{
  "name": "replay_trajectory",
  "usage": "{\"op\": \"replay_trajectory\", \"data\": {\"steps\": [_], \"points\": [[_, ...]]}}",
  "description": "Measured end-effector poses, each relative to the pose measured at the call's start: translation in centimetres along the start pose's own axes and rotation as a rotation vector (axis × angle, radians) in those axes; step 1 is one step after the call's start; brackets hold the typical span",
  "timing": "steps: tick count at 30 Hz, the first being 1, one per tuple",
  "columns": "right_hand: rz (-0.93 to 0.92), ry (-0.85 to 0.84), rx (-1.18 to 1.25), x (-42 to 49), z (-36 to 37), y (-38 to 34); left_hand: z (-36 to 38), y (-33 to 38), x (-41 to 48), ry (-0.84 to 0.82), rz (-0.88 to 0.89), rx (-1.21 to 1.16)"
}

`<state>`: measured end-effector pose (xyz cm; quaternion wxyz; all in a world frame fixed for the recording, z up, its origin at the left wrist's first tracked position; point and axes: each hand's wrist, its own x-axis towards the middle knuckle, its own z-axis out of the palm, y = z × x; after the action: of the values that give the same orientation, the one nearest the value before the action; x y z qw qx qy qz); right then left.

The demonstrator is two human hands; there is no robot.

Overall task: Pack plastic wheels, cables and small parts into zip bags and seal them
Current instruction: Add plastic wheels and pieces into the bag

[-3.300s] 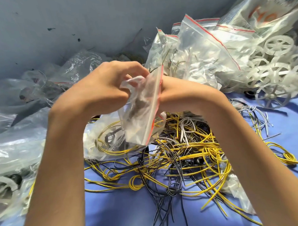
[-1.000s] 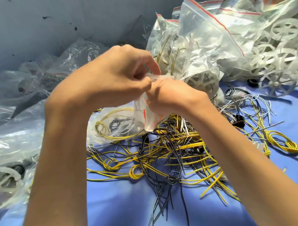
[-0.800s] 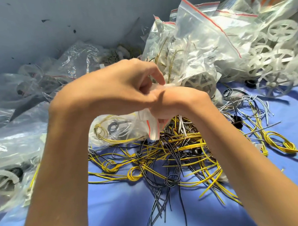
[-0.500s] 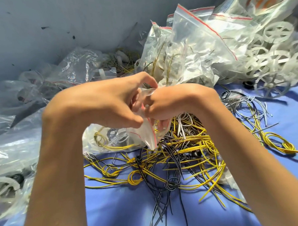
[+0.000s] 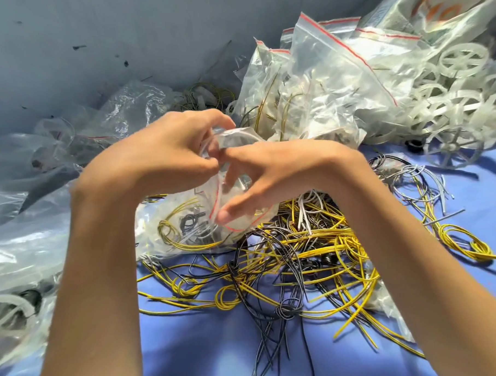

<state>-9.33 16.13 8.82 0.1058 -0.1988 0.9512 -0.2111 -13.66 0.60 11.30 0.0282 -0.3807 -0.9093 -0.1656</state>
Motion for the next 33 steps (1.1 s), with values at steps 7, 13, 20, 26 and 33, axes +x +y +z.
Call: {"op": "replay_trajectory", "data": {"steps": [7, 13, 20, 26, 33], "points": [[-0.093, 0.162, -0.003, 1.0, 0.7, 0.1, -0.6, 0.5, -0.5, -0.078, 0.047, -0.125], [-0.034, -0.044, 0.286, -0.8, -1.0, 0.4, -0.5, 0.2, -0.3, -0.009, -0.001, -0.144], [-0.061, 0.044, 0.059, -0.2, 0.0, -0.9, -0.1, 0.1, 0.2, 0.064, -0.009, -0.127], [0.000, 0.095, 0.136, -0.1, -0.7, 0.5, -0.4, -0.6, -0.2, -0.007, -0.022, -0.204], [-0.065, 0.256, -0.171, 1.2, 0.5, 0.5, -0.5, 1.2, -0.3, -0.047, 0.041, -0.195]]}}
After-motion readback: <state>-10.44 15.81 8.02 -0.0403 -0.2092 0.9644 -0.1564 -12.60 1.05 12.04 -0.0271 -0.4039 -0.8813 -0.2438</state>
